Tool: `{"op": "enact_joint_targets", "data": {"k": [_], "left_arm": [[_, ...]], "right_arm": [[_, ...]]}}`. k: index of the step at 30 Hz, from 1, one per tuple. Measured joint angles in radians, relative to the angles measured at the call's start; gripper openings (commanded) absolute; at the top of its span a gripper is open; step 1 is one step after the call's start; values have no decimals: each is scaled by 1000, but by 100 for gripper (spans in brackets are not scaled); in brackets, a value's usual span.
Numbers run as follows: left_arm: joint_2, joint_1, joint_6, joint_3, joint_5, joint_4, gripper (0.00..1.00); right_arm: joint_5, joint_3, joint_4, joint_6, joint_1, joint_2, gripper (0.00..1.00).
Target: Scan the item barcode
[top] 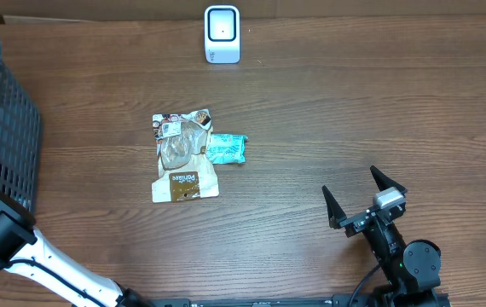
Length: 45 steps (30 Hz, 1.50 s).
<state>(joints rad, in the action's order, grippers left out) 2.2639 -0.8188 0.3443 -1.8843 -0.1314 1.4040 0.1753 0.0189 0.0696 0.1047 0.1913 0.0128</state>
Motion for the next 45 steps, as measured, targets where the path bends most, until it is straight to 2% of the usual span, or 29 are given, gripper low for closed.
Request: {"op": "enact_joint_targets", "data": {"k": [10, 15, 19, 24, 28, 33, 37, 45], "left_arm": [[-34, 0, 1, -365, 34, 208, 4], [-197, 2, 1, -496, 76, 219, 4], [-391, 23, 1, -547, 100, 218, 5], [-590, 147, -5, -566, 112, 249, 5], [-641, 299, -18, -570, 115, 285, 6], [-626, 506, -30, -465, 118, 281, 6], [-609, 670, -13, -274, 119, 248, 6], [-601, 876, 23, 168, 122, -46, 11]], "right_arm": [[1, 0, 0, 0, 0, 0, 100], [0, 0, 0, 0, 0, 0, 100], [0, 0, 0, 0, 0, 0, 100], [0, 0, 0, 0, 0, 0, 100], [0, 0, 0, 0, 0, 0, 100], [0, 0, 0, 0, 0, 0, 100], [0, 0, 0, 0, 0, 0, 100], [0, 0, -1, 0, 0, 0, 100]]}}
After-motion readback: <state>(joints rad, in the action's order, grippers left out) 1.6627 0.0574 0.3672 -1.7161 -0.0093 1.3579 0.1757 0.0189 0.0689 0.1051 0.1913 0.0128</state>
